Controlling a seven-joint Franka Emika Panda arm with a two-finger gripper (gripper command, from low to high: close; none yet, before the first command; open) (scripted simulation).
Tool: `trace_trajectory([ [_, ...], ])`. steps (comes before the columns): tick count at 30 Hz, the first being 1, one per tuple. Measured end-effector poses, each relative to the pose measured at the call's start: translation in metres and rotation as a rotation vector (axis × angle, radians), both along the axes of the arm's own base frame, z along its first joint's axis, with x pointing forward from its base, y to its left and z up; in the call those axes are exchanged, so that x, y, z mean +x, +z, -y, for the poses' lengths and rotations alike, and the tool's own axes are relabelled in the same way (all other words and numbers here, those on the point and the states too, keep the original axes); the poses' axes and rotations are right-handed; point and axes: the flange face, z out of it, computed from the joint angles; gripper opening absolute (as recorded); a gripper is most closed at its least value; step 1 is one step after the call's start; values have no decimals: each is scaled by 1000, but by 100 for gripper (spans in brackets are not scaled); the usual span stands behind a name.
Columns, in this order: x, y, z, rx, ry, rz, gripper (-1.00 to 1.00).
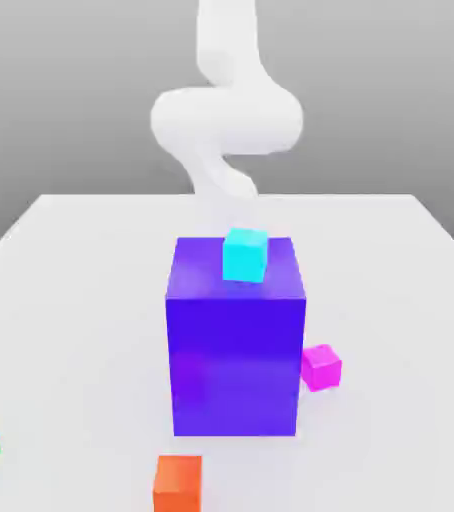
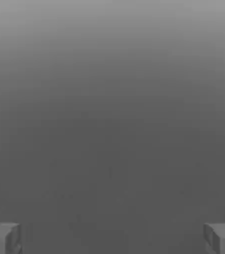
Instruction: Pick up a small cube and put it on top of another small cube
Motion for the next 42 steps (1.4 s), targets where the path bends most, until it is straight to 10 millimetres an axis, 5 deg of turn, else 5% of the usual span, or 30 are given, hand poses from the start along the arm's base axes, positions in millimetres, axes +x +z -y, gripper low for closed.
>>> trace_trajectory([
  [6, 33, -100, -43, -182, 282, -129, 0],
  [13, 38, -216, -85, -356, 621, -261, 0],
  [20, 9, -325, -113, -496, 977, -374, 0],
  [27, -46, -419, -126, -602, 1350, -466, 0],
  [33, -99, -477, -126, -644, 1645, -513, 0],
  [42, -103, -504, -139, -550, 1711, -494, 0],
])
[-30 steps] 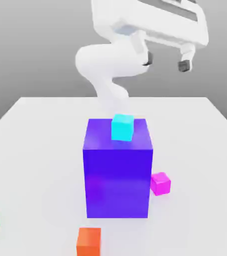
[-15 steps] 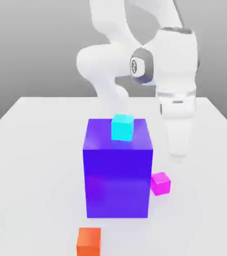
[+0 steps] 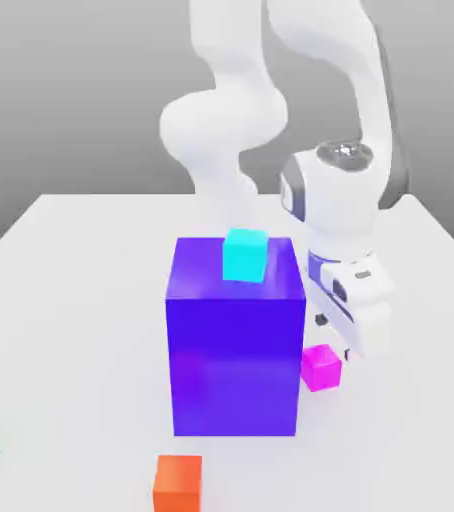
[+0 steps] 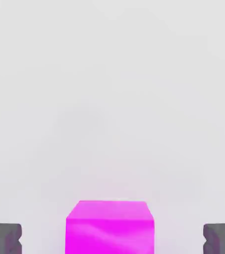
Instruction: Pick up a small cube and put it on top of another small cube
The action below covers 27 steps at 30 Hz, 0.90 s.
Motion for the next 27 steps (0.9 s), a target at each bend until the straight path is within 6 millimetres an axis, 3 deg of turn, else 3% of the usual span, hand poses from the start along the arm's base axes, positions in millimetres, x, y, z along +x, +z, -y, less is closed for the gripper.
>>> trace_trajectory([
  [17, -2, -44, 13, -70, -12, 50, 0],
  [18, -1, -45, 14, -77, -11, 58, -100],
  [27, -2, -43, 12, -62, -13, 40, -100],
])
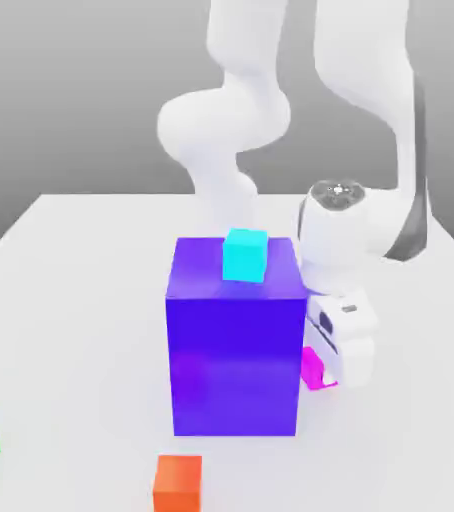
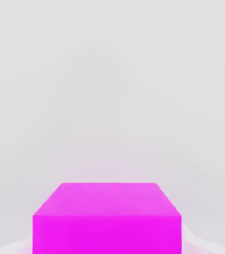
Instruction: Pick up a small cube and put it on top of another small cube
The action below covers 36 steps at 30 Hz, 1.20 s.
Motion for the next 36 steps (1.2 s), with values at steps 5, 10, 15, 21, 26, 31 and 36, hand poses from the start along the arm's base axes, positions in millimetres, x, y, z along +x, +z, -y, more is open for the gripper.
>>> trace_trajectory([
  [5, 0, 9, -5, 40, -3, -38, -100],
  [10, 2, 23, -9, 65, -1, -54, -100],
  [15, 3, 38, -10, 68, 0, -47, -100],
  [21, 4, 56, -4, 34, -2, -15, -100],
  [26, -6, 61, -1, -26, -11, -12, -100],
  [31, 26, 72, -9, -15, -339, -127, -100],
  [36, 89, 104, 4, 57, -733, -239, -100],
])
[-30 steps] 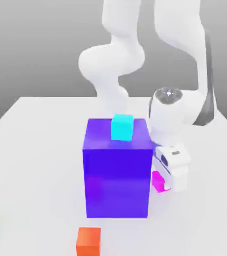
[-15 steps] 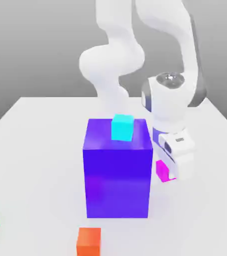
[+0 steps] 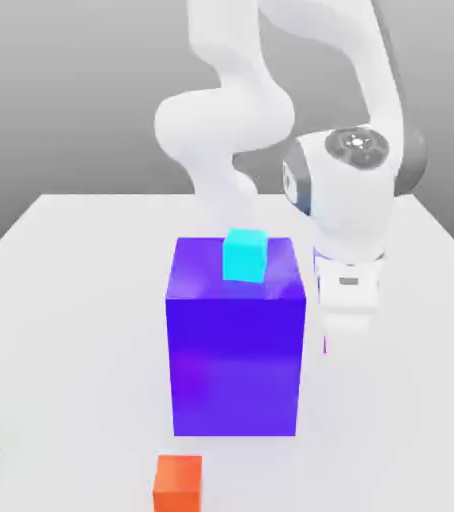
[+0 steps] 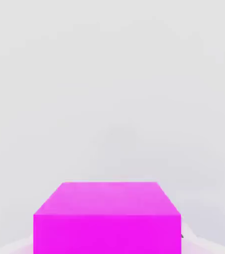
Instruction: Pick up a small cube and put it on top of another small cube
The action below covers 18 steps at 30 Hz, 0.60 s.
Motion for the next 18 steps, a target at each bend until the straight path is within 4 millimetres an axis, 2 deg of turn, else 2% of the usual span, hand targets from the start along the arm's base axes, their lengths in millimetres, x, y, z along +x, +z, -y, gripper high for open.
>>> trace_trajectory([
  [3, 44, 24, 28, 50, -211, -36, -100],
  [4, 59, 31, 45, 63, -267, -36, -100],
  [7, 97, 46, 115, 81, -382, -1, -100],
  [9, 115, 55, 168, 81, -443, 31, -100],
  [11, 119, 55, 222, 59, -469, 63, -100],
  [14, 114, 42, 278, 5, -410, 100, -100],
  [18, 96, 20, 347, -67, -305, 128, -100],
])
